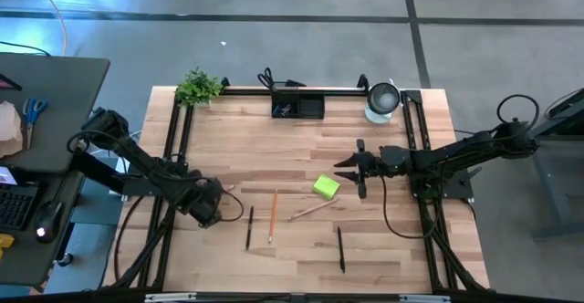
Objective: Pick and place office supplies into organizer
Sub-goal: Put the left orange pencil into the black desk organizer
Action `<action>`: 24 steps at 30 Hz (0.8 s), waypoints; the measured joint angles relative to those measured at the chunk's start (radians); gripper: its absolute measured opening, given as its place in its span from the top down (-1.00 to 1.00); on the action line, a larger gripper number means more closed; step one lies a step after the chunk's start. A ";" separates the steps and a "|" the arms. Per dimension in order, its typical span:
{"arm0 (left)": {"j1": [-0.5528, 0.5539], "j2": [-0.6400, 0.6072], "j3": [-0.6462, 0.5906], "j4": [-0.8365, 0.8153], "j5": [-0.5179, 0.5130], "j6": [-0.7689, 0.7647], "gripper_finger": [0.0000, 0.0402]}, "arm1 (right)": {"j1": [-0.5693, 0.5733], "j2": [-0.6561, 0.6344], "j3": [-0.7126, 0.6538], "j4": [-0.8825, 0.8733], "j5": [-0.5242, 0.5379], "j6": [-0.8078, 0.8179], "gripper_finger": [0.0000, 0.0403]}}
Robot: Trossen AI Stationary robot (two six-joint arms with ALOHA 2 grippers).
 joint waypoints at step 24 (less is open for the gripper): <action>0.474 0.014 0.003 0.948 0.021 0.673 1.00 | 0.000 0.000 0.000 0.003 0.002 0.015 0.49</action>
